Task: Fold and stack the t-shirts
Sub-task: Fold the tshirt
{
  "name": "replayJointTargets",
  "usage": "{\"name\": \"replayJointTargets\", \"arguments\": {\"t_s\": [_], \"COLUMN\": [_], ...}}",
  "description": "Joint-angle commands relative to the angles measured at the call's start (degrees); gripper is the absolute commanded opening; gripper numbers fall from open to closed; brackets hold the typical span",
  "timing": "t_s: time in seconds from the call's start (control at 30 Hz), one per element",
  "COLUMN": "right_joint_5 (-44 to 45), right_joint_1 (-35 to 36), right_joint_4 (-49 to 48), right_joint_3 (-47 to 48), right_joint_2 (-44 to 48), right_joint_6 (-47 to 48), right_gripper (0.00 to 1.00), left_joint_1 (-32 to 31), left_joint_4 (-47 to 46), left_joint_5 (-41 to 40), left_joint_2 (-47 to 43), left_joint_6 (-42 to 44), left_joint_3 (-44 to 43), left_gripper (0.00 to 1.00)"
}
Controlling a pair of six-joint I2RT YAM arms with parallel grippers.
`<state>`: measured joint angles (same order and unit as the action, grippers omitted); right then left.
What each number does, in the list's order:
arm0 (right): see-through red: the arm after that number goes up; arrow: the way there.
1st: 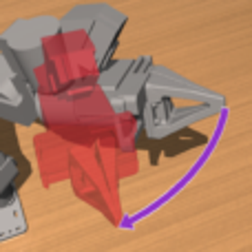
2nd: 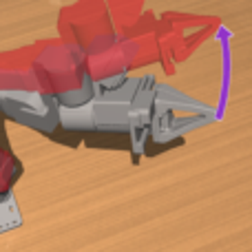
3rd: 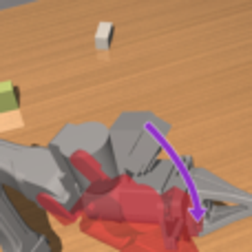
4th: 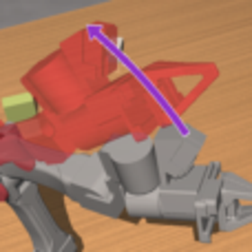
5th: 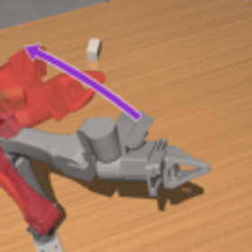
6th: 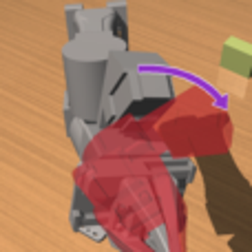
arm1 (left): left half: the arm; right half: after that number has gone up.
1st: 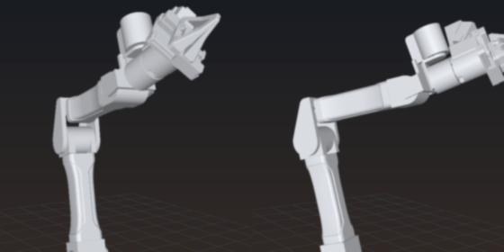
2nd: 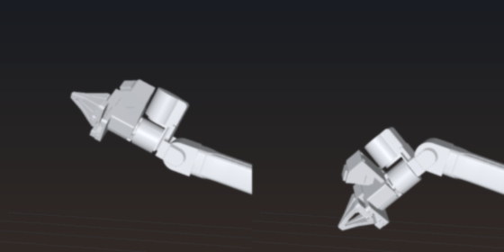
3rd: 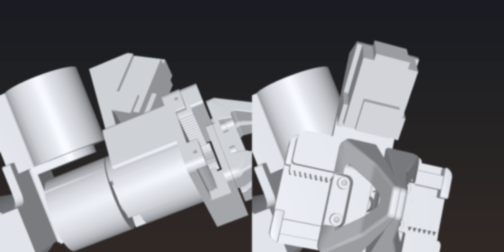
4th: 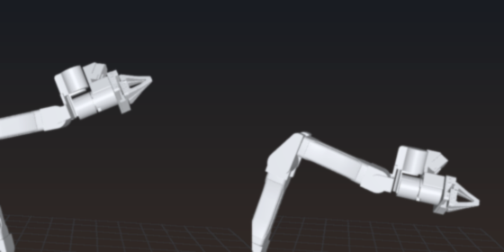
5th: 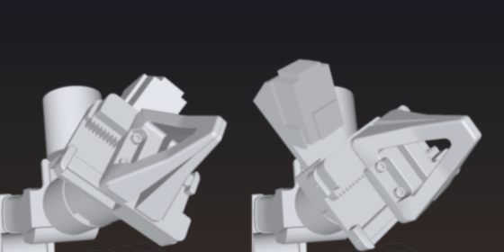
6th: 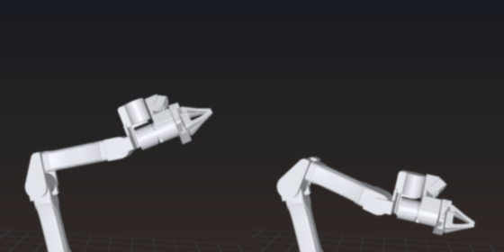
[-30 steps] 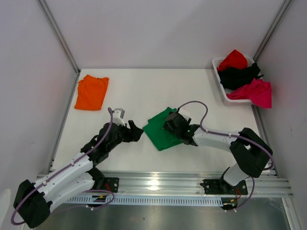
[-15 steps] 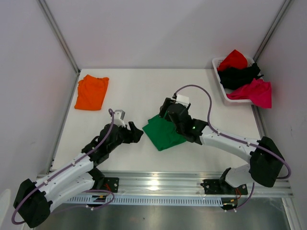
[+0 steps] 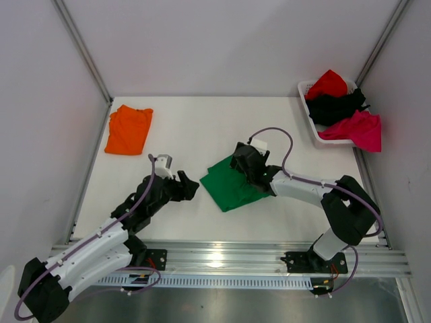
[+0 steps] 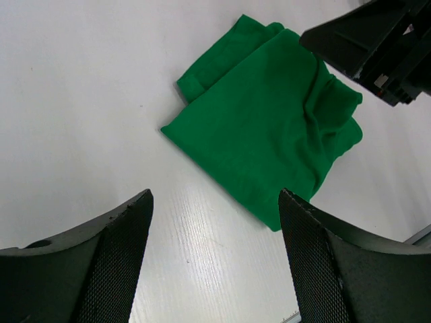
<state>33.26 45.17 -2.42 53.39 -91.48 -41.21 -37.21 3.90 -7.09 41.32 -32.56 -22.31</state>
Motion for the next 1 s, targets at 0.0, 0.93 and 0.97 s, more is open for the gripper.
{"name": "replayJointTargets", "arguments": {"t_s": [0.0, 0.93, 0.97], "right_joint_5": [-0.56, 2.96, 2.78], "right_joint_1": [1.15, 4.05, 3.96], "right_joint_4": [4.33, 27.54, 28.94], "right_joint_3": [-1.52, -1.36, -1.27], "right_joint_2": [3.50, 6.67, 6.49], "right_joint_6": [-4.92, -22.07, -22.51], "right_gripper": [0.74, 0.75, 0.75], "left_joint_1": [0.30, 0.30, 0.38], "left_joint_4": [-0.65, -0.56, -0.65], "left_joint_5": [-1.08, -0.99, -1.08], "left_joint_2": [-0.28, -0.01, -0.19], "left_joint_6": [0.12, 0.13, 0.12], "left_joint_3": [0.16, -0.20, -0.20], "left_gripper": [0.78, 0.77, 0.78]}}
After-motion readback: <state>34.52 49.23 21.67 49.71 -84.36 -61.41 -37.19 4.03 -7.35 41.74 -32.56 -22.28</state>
